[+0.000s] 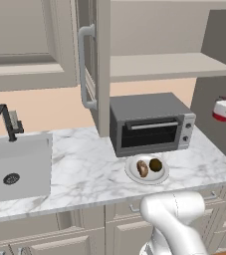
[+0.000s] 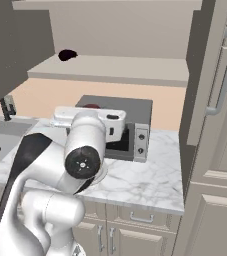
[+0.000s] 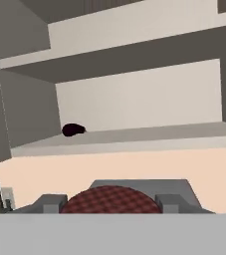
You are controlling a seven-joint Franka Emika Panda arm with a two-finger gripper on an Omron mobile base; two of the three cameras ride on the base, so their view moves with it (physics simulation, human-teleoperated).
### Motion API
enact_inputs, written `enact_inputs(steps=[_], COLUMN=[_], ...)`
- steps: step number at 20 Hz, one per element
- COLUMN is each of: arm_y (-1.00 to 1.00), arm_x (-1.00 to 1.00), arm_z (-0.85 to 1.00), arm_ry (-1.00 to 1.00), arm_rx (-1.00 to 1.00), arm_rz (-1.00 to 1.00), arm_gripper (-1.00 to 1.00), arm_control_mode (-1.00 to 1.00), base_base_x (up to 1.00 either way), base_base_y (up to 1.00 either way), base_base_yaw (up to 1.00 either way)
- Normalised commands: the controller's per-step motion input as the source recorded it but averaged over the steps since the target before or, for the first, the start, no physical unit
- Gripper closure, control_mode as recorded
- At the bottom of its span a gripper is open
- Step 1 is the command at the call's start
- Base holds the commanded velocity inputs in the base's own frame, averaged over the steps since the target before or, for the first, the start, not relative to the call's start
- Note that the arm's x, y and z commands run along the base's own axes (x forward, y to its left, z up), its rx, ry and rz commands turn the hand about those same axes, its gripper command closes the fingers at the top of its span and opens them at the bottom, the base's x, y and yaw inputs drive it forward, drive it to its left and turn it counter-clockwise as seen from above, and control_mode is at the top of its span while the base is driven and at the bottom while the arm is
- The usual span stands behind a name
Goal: Pick the avocado and bread from the counter and place them on the plate. Then pick the jam from the cabinet and place it next to the plate. Lastly close the cabinet door.
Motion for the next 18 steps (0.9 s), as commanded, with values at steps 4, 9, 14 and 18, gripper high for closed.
enact_inputs(steps=[4, 9, 14, 18], arm_y=[-0.06, -0.08, -0.20, -0.20], arm_x=[-0.19, -0.01, 0.00, 0.00], arm_z=[-0.29, -0.32, -0.40, -0.52], arm_ry=[-0.05, 0.00, 0.00, -0.02], arm_rx=[0.00, 0.00, 0.00, 0.00], arm_rz=[0.16, 0.16, 0.15, 0.15], arm_gripper=[1.00, 1.00, 1.00, 1.00], arm_control_mode=[-1.00, -1.00, -1.00, -1.00], base_base_x=[0.00, 0.00, 0.00, 0.00], base_base_y=[0.00, 0.00, 0.00, 0.00], base_base_yaw=[0.00, 0.00, 0.00, 0.00])
